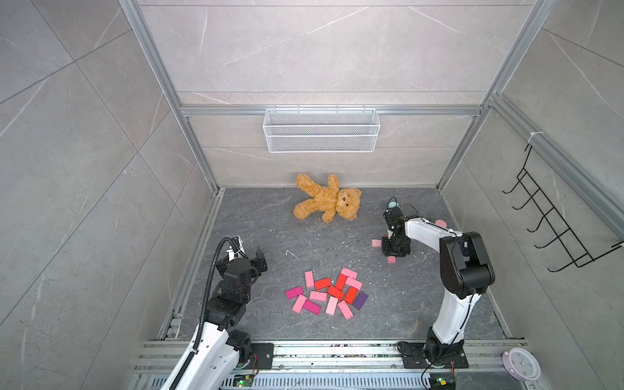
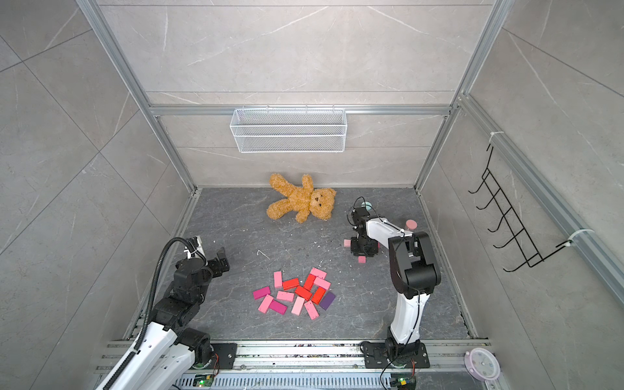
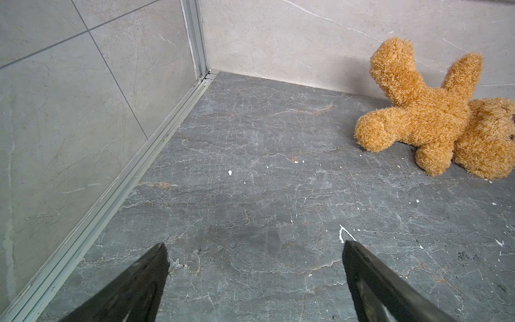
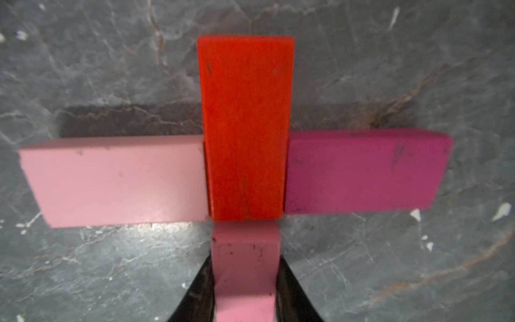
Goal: Assemble the letter t with building blocks
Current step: Assemble the building block at the center of the board.
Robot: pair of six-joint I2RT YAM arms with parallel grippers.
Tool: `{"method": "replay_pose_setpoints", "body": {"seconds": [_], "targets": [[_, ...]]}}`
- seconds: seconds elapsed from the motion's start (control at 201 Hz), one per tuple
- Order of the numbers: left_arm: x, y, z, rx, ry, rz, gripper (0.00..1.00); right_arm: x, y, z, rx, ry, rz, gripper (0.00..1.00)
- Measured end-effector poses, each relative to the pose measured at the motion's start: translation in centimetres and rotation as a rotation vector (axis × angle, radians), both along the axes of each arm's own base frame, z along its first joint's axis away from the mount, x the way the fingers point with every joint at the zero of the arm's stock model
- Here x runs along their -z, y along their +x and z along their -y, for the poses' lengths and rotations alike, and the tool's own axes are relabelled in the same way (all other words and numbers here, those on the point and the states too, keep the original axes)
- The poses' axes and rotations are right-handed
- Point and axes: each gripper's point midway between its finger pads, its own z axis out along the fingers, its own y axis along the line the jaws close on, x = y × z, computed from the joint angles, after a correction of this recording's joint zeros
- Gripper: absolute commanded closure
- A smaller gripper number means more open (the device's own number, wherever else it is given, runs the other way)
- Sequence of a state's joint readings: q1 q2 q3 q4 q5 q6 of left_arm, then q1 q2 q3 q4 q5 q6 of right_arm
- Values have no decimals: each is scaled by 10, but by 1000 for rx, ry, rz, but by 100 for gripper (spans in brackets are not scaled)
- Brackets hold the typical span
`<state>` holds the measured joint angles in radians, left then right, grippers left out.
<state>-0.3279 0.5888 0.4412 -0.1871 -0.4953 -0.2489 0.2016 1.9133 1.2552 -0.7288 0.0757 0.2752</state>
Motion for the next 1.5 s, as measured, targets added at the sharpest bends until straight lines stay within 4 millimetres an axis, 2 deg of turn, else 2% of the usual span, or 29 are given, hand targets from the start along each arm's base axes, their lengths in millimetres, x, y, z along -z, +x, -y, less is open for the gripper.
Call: {"method": "replay_pose_setpoints", "body": {"seconds": [1.499], "targets": [[0,0,4,17,11,-2,0,0,1,0,-18,-4,2,68]]}}
